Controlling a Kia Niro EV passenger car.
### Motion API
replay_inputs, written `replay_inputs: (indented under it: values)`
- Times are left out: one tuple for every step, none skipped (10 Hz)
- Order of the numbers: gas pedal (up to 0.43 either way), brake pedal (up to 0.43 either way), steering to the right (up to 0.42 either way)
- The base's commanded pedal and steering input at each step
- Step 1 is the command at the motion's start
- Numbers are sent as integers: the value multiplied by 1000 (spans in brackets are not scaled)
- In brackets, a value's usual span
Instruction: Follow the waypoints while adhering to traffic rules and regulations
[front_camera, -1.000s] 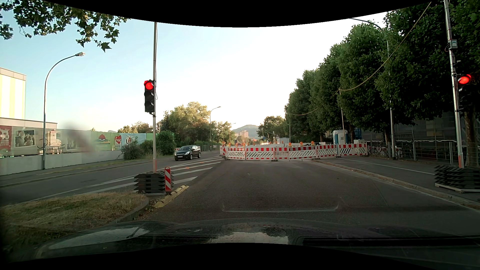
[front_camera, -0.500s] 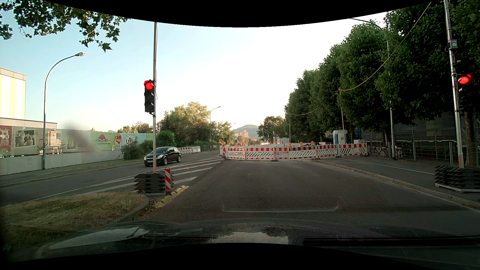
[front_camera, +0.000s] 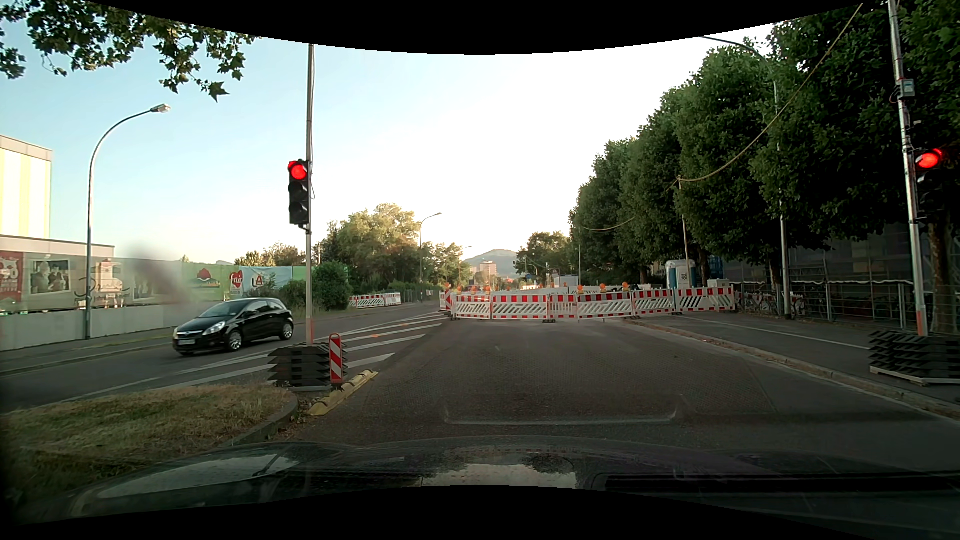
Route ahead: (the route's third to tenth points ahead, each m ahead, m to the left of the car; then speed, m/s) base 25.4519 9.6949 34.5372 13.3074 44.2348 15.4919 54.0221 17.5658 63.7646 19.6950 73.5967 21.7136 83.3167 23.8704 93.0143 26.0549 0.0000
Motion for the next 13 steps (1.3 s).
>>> replay_inputs:
  values:
    - [0,427,-3]
    - [0,427,-3]
    - [0,427,-3]
    - [0,427,-3]
    - [0,427,-3]
    - [0,427,-3]
    - [0,433,-3]
    - [0,433,-3]
    - [0,433,-3]
    - [0,433,-3]
    - [0,427,-3]
    - [0,439,-3]
    - [0,433,-3]
